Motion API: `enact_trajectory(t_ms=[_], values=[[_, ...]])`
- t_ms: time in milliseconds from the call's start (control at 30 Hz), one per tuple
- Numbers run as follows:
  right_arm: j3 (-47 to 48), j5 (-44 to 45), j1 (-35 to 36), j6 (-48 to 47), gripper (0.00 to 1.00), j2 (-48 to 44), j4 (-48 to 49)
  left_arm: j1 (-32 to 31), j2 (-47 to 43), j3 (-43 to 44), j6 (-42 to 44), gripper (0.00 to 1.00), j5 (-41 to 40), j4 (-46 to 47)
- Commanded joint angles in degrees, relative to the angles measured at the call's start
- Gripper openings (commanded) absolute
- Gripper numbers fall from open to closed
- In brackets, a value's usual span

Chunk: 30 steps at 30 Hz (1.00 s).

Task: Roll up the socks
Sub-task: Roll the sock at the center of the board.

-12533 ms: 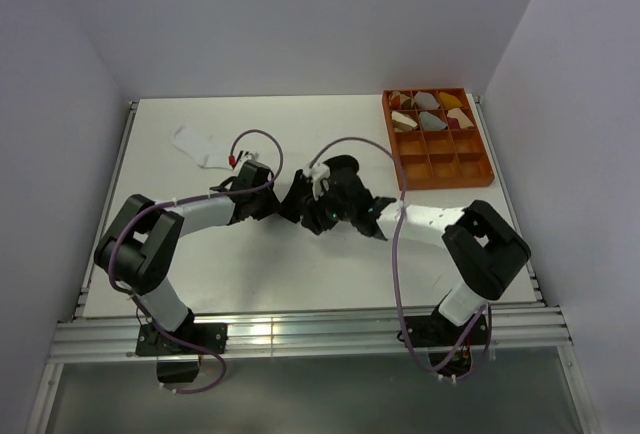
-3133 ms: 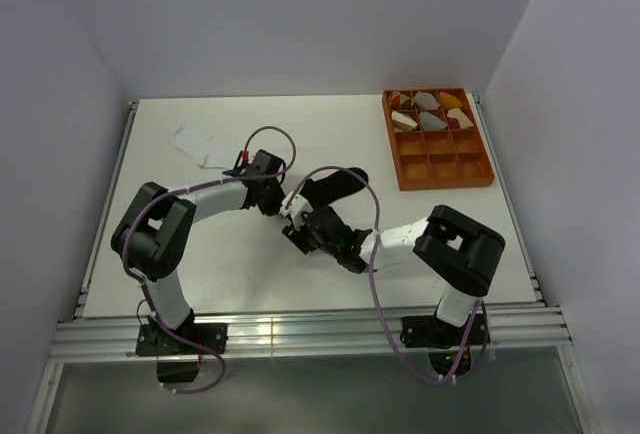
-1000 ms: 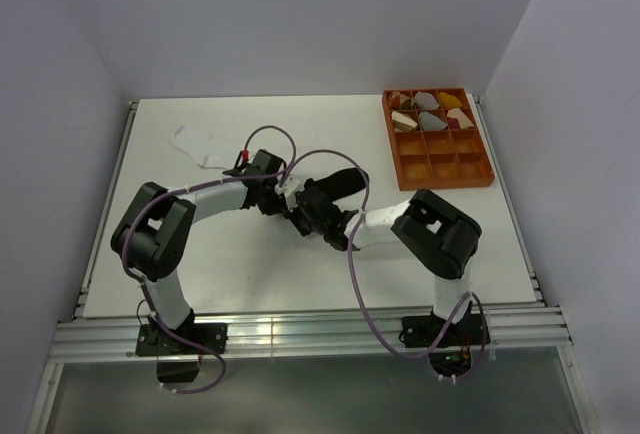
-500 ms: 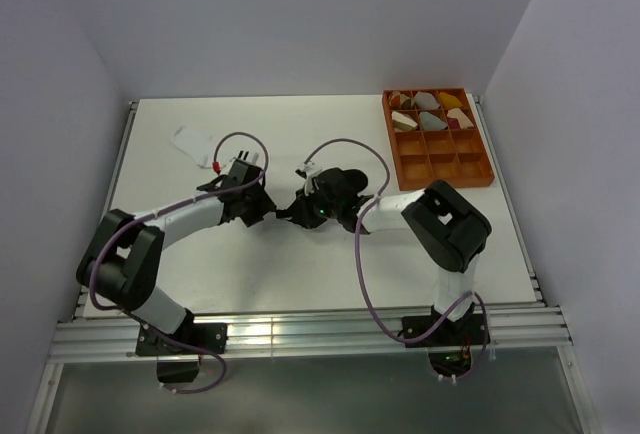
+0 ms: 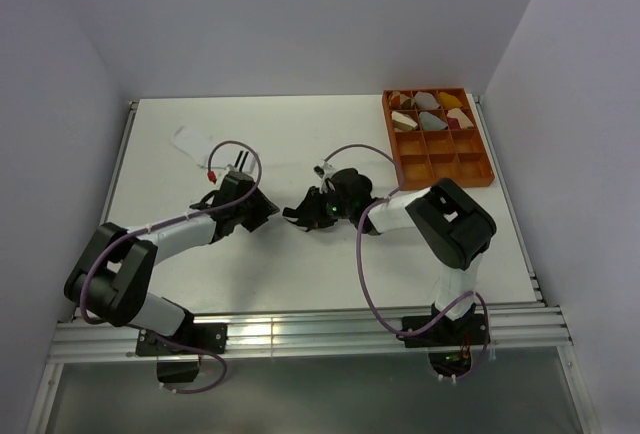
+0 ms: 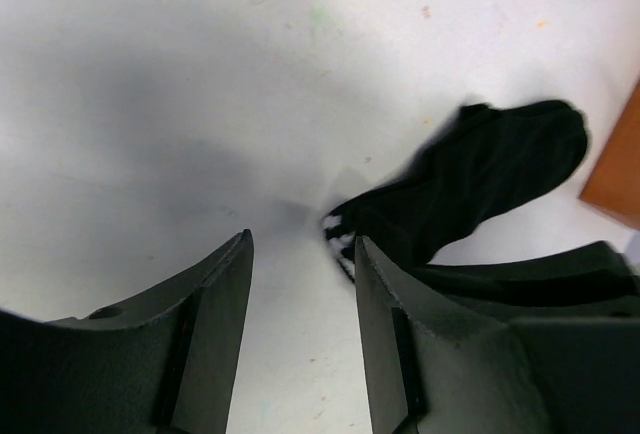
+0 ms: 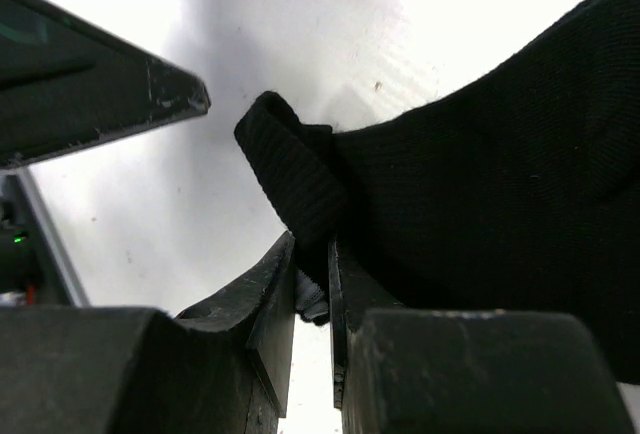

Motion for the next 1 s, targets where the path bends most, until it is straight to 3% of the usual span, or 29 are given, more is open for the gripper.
enact_trajectory(t_ms=[0, 167, 967], values=[[-0.93, -1.99, -0.41, 2.66, 0.0, 0.5, 2.32, -0.56, -1.0, -0.53, -2.61, 0.5, 1.29, 7.78], [-1.37, -1.38, -0.58, 3.45, 0.0, 0.51, 3.03, -2.4, 1.29, -0.36, -5.51, 0.5, 0.15, 9.97], [-2.07, 2.93, -0.32, 1.61, 0.0, 0.07, 2.85, -5.83, 10.08, 5.18, -1.82, 0.45, 2.43, -1.36]])
